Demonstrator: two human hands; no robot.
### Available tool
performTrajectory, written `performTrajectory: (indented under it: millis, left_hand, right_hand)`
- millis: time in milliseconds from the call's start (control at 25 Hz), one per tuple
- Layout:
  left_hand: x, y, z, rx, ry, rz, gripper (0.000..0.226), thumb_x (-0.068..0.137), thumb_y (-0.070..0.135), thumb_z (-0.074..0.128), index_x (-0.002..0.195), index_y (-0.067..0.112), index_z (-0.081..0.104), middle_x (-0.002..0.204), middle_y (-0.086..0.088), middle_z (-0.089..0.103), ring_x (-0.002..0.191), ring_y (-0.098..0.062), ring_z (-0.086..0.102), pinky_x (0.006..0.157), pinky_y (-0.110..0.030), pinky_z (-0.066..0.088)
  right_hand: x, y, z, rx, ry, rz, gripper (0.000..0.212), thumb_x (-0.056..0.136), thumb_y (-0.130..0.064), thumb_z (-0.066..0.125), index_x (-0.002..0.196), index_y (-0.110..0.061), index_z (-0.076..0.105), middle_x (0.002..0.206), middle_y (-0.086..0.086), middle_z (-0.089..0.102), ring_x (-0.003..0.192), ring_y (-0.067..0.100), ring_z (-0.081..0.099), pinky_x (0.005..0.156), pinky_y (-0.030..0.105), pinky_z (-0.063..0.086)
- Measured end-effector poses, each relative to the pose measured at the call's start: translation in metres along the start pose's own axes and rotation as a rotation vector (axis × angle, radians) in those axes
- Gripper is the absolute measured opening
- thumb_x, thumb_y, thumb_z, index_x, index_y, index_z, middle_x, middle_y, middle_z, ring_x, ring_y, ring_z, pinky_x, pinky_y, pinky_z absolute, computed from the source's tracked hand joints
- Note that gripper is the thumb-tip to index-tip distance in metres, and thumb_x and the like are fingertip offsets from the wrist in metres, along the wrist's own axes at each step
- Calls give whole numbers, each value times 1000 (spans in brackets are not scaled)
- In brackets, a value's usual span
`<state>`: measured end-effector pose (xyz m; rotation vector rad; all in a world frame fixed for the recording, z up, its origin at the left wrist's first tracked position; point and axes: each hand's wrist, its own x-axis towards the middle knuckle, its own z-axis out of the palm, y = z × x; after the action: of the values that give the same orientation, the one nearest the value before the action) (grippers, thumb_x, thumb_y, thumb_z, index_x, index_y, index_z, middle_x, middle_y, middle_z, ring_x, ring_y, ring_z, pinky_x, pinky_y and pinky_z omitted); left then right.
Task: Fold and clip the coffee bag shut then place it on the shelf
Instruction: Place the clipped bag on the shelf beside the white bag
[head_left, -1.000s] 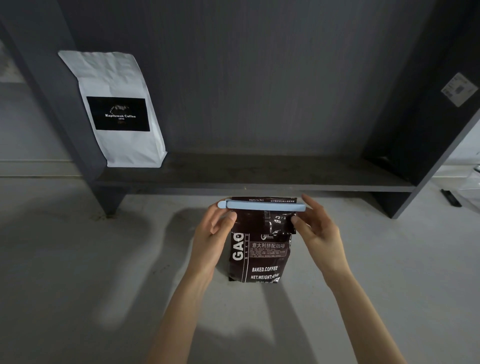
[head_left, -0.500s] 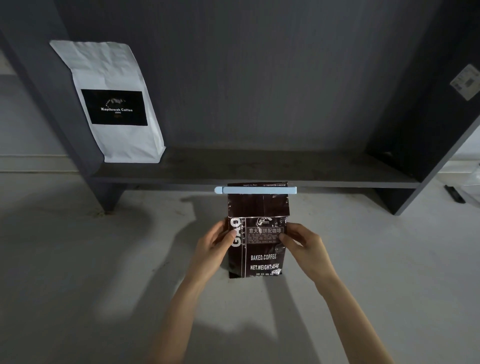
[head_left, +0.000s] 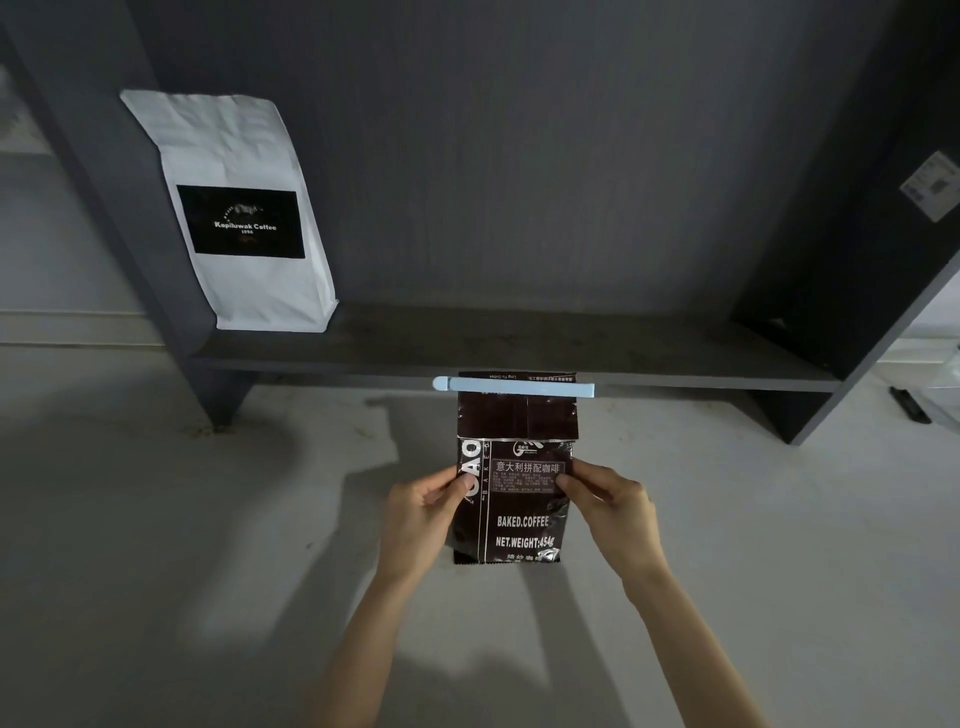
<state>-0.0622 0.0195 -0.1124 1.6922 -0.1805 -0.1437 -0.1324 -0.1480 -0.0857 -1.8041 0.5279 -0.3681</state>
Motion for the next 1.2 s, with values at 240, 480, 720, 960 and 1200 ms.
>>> performTrajectory:
  millis: [240,480,720,960,1200]
  left_hand:
    - [16,19,-17,-7,38,49,29,78,12,65,106,4,63,97,-5,69,72,13,63,72,-2,48]
    - [52,72,-44,2,72,195,29,80,11,63,108,7,63,88,28,65,71,16,62,69,1,46]
    - [103,110,-74,61,214,327,31,80,10,63,109,1,61,96,1,65,68,20,59,71,1,46]
    - [153,122,-94,119,322,337,31,83,16,59,113,6,60,97,2,65,81,4,62,70,-1,46]
    - [187,110,-101,165,413,329,33,85,16,56,115,3,57,97,3,61,92,-8,58,63,3,43]
  right_hand:
    - [9,-28,8,25,-7,-57,21,82,-11,62,100,-18,69,96,-1,68,79,-3,59,62,-6,40]
    - [46,-84,22,68,-38,-203,21,81,-10,62,101,-14,68,88,-4,64,70,-13,59,59,-5,40]
    - [100,-130,54,13,-57,-328,24,81,-17,64,104,-16,67,94,2,64,78,4,58,66,-2,43]
    - [146,-154,94,18,-67,-379,27,82,-16,61,108,-12,64,96,1,62,76,0,57,65,-7,40]
    - [172,-156,122,12,-64,-408,25,83,-14,60,108,-12,65,91,0,58,72,1,54,60,-9,37]
